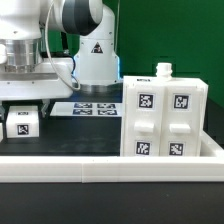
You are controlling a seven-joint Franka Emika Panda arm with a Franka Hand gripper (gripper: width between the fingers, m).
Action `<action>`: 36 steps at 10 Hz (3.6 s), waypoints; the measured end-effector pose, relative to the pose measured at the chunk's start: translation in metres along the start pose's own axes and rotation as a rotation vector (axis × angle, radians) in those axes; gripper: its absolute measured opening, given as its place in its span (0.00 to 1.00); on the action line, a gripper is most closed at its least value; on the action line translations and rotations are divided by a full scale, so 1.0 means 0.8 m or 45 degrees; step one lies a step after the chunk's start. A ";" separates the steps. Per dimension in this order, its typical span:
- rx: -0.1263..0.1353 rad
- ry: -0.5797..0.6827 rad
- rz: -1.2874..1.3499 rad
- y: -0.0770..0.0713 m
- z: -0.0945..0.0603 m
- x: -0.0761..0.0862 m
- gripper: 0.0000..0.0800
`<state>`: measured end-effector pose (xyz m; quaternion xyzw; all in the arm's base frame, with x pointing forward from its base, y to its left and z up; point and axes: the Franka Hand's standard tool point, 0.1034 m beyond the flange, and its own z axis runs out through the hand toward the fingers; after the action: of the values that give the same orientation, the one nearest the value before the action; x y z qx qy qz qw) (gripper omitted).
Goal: Assemble cabinet
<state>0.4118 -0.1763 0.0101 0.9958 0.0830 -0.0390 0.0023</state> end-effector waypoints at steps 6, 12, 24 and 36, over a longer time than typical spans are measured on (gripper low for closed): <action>0.058 0.005 0.011 -0.034 -0.074 0.008 0.70; 0.072 0.070 0.205 -0.130 -0.180 0.073 0.70; 0.103 0.127 0.249 -0.216 -0.220 0.182 0.70; 0.113 0.097 0.227 -0.266 -0.220 0.241 0.70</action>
Offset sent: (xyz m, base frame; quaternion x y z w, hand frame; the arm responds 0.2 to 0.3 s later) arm -0.0135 0.0065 0.0422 0.0038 -0.0352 -0.0108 0.9993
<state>0.5796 0.0675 0.1710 0.9991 -0.0076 -0.0043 -0.0415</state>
